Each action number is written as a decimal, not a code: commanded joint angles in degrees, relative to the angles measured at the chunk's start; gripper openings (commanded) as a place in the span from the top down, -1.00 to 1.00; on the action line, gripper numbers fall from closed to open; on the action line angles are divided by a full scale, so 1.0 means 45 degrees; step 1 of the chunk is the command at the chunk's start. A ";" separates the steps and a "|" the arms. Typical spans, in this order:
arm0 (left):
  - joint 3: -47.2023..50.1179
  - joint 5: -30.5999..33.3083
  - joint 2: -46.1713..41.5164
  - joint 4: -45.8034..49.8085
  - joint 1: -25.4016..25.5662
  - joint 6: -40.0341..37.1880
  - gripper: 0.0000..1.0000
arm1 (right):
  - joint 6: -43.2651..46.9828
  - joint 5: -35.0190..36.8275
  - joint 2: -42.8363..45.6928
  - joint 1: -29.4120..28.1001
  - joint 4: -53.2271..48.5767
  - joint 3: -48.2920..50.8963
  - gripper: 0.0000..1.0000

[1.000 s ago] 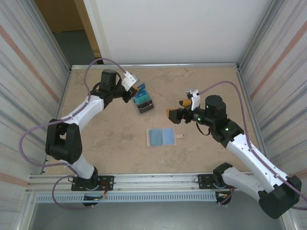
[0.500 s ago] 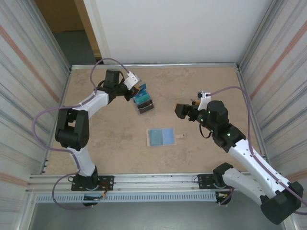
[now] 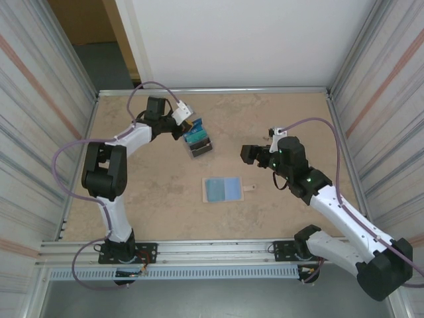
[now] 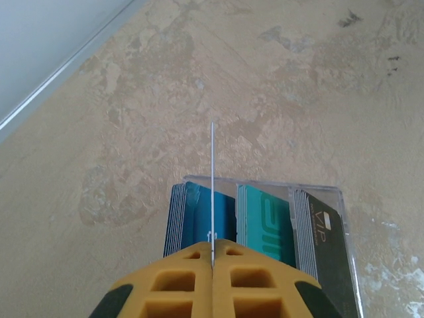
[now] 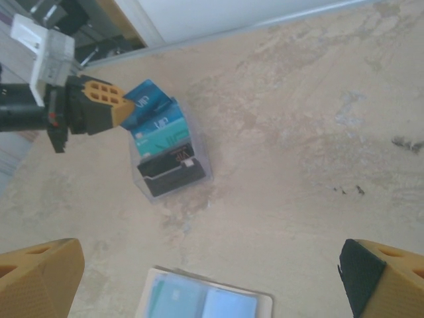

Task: Take the credit cards out of the card holder

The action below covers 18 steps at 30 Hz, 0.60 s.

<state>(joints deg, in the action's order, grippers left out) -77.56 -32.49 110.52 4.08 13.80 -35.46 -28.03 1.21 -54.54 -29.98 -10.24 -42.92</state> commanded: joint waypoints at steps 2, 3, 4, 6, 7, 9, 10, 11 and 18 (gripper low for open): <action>-0.0620 -0.0553 0.0443 0.0378 -0.0323 -0.0441 1.00 | -0.0030 0.0556 -0.0380 0.0040 -0.0584 -0.0594 -0.97; -0.0658 -0.0553 0.0526 0.0378 -0.0366 -0.0465 1.00 | -0.0086 0.0688 -0.0418 0.0030 -0.0725 -0.0651 -0.97; -0.0681 -0.0553 0.0591 0.0412 -0.0391 -0.0495 1.00 | -0.0124 0.0808 -0.0758 0.0040 -0.0906 -0.0747 -0.97; -0.0786 -0.0601 0.0701 0.0537 -0.0411 -0.0599 1.00 | -0.0193 0.1004 -0.1117 0.0040 -0.1162 -0.0923 -0.97; -0.0867 -0.0624 0.0766 0.0668 -0.0411 -0.0675 1.00 | -0.0263 0.1158 -0.1334 0.0040 -0.1320 -0.1034 -0.97; -0.0967 -0.0651 0.0882 0.0852 -0.0411 -0.0771 1.00 | -0.0401 0.1533 -0.1764 0.0041 -0.1660 -0.1268 -0.97; -0.1004 -0.0632 0.0937 0.0923 -0.0411 -0.0806 1.00 | -0.0439 0.1700 -0.1982 0.0040 -0.1829 -0.1378 -0.97; -0.1031 -0.0632 0.0972 0.0983 -0.0412 -0.0829 1.00 | -0.0497 0.1858 -0.2225 0.0044 -0.1995 -0.1503 -0.97; -0.0970 -0.0515 0.0817 0.1106 -0.0411 -0.0801 0.72 | -0.0905 0.2314 -0.4145 -0.0027 -0.3211 -0.2689 -0.97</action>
<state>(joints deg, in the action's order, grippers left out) -80.68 -34.41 113.75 7.86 12.34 -37.80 -30.04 9.41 -71.11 -29.98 -20.75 -52.25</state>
